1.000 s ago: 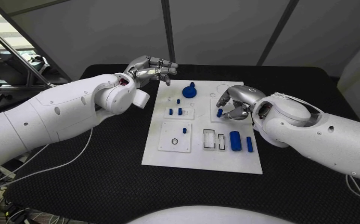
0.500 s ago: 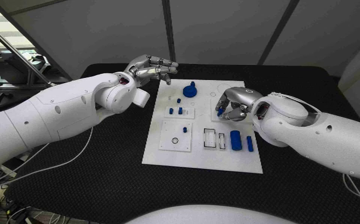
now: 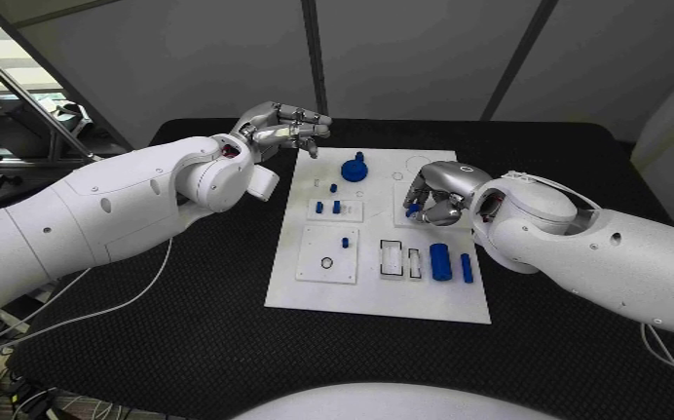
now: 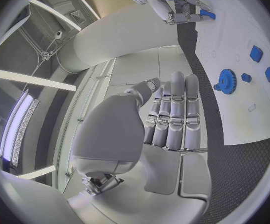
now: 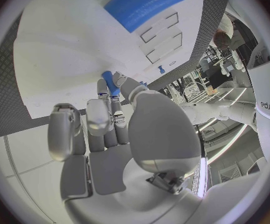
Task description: Assemble the parts on the task board
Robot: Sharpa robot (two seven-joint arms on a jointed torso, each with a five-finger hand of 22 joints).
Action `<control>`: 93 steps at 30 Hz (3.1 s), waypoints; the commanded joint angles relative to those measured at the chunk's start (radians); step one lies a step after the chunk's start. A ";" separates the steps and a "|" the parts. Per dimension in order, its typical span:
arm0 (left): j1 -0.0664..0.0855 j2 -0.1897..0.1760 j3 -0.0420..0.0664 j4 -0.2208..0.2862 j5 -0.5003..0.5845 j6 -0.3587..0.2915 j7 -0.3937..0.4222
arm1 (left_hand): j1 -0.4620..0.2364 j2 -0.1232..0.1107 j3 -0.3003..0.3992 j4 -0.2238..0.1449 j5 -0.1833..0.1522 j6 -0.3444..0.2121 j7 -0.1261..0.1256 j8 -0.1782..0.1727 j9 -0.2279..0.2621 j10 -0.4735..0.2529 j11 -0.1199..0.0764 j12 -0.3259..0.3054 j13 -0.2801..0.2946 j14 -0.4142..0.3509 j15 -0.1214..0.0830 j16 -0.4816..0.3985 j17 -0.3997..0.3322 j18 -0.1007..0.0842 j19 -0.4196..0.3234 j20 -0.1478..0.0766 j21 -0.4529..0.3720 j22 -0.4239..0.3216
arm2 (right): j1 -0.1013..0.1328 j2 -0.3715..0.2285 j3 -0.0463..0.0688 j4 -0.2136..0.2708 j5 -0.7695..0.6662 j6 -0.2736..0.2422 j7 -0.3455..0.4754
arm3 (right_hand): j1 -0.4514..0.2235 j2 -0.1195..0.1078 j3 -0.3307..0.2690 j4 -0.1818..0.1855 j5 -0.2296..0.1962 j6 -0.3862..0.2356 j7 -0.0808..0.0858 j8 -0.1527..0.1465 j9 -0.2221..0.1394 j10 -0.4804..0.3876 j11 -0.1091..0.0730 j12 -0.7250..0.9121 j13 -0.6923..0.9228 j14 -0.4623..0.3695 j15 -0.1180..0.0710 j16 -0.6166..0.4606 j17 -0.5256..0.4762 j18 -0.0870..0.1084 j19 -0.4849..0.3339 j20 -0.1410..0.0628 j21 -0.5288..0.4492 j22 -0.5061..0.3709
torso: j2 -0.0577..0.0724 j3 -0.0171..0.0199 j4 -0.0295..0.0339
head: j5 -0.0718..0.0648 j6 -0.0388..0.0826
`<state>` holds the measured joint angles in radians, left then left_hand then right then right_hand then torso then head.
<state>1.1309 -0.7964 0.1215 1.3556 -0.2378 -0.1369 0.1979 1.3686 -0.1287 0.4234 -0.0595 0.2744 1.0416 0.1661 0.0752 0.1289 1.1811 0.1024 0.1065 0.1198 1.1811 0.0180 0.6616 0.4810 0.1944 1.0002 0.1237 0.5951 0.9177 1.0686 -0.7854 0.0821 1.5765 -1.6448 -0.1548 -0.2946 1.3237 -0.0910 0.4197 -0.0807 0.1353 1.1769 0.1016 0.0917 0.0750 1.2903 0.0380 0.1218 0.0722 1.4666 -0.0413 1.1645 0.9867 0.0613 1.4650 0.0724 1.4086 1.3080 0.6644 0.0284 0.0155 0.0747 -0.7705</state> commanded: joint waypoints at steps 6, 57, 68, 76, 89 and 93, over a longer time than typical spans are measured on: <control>0.002 0.000 0.001 -0.001 0.005 0.010 0.002 | 0.004 0.008 -0.004 -0.001 0.001 0.000 0.008 -0.006 -0.001 -0.007 0.002 -0.005 0.001 0.005 0.005 -0.006 -0.002 -0.012 -0.007 0.001 -0.002 -0.002 | 0.001 -0.004 0.000 0.011 -0.038 -0.069 0.003 | 0.028 0.027 0.068 -0.032 -0.013 0.042 -0.007 0.012 0.022 0.049 -0.012 -0.007 0.009 0.015 -0.013 0.011 0.003 -0.017 0.028 -0.018 0.017 0.096 | -0.001 0.0002 0.0004 | 0.001 -0.001; 0.002 0.019 -0.003 -0.012 0.005 0.019 -0.002 | 0.004 0.009 -0.004 -0.001 0.001 -0.001 0.008 -0.007 -0.001 -0.008 0.002 -0.005 0.002 0.006 0.005 -0.008 -0.003 -0.012 -0.007 0.001 -0.003 -0.002 | -0.018 0.204 -0.075 0.073 0.050 -0.017 0.096 | -0.056 -0.010 0.111 -0.015 -0.030 0.036 -0.006 -0.018 0.028 0.050 -0.006 -0.056 0.010 0.005 -0.008 -0.002 -0.029 -0.017 0.024 -0.013 0.016 0.098 | 0.000 -0.0006 -0.0002 | 0.028 -0.013; 0.002 0.022 -0.003 -0.013 0.005 0.021 -0.002 | 0.003 0.010 -0.005 0.000 0.001 -0.001 0.008 -0.007 -0.001 -0.008 0.003 -0.005 0.002 0.006 0.005 -0.009 -0.003 -0.012 -0.007 0.002 -0.004 -0.003 | -0.019 0.217 -0.092 0.051 0.015 0.008 0.061 | -0.062 -0.010 0.111 -0.011 -0.031 0.036 -0.006 -0.019 0.029 0.050 -0.006 -0.057 0.010 0.004 -0.008 -0.004 -0.033 -0.017 0.024 -0.013 0.016 0.097 | -0.001 0.0000 0.0009 | 0.024 -0.016; 0.002 0.022 -0.004 -0.013 0.005 0.022 -0.002 | 0.003 0.010 -0.005 0.000 0.001 -0.001 0.008 -0.007 -0.001 -0.008 0.003 -0.005 0.002 0.006 0.005 -0.009 -0.003 -0.012 -0.007 0.002 -0.004 -0.003 | -0.019 0.223 -0.095 0.047 0.006 0.036 0.051 | -0.065 -0.011 0.111 -0.009 -0.032 0.036 -0.007 -0.019 0.029 0.050 -0.006 -0.057 0.010 0.004 -0.008 -0.003 -0.032 -0.017 0.024 -0.013 0.017 0.098 | 0.000 -0.0007 0.0011 | 0.024 -0.018; 0.002 0.017 -0.004 -0.011 0.005 0.021 -0.003 | 0.003 0.010 -0.005 0.000 0.001 -0.001 0.008 -0.007 -0.001 -0.008 0.003 -0.005 0.002 0.006 0.005 -0.009 -0.003 -0.012 -0.007 0.002 -0.004 -0.003 | -0.019 0.230 -0.101 0.040 -0.036 0.023 0.013 | -0.067 -0.011 0.111 -0.008 -0.032 0.036 -0.007 -0.020 0.029 0.050 -0.006 -0.057 0.010 0.005 -0.008 -0.002 -0.030 -0.018 0.026 -0.013 0.019 0.101 | 0.000 -0.0009 0.0012 | 0.025 -0.018; 0.002 0.017 -0.004 -0.011 0.005 0.021 -0.003 | 0.003 0.010 -0.005 0.000 0.001 -0.001 0.008 -0.007 -0.001 -0.008 0.003 -0.005 0.002 0.006 0.005 -0.009 -0.003 -0.012 -0.007 0.002 -0.004 -0.003 | -0.020 0.239 -0.102 0.039 -0.039 0.030 0.014 | -0.070 -0.014 0.111 -0.006 -0.033 0.035 -0.007 -0.020 0.030 0.050 -0.006 -0.058 0.010 0.004 -0.008 -0.004 -0.034 -0.017 0.024 -0.013 0.017 0.099 | 0.000 -0.0008 0.0011 | 0.025 -0.018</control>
<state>1.1311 -0.7792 0.1170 1.3430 -0.2376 -0.1251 0.1920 1.3687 -0.1287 0.4234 -0.0595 0.2744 1.0416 0.1661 0.0752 0.1289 1.1776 0.1060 0.1065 0.1207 1.1847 0.0215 0.6566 0.4796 0.1944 1.0002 0.1237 0.5951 0.9163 1.0505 -0.5476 -0.0164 1.6194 -1.6615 -0.1482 -0.2599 1.2637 -0.1012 0.5302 -0.0952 0.1064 1.2024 0.0926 0.0652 0.1032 1.3363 0.0304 0.0676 0.0834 1.4689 -0.0464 1.1666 0.9542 0.0618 1.4654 0.0623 1.4283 1.3074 0.6639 0.0275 0.0166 0.0994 -0.7884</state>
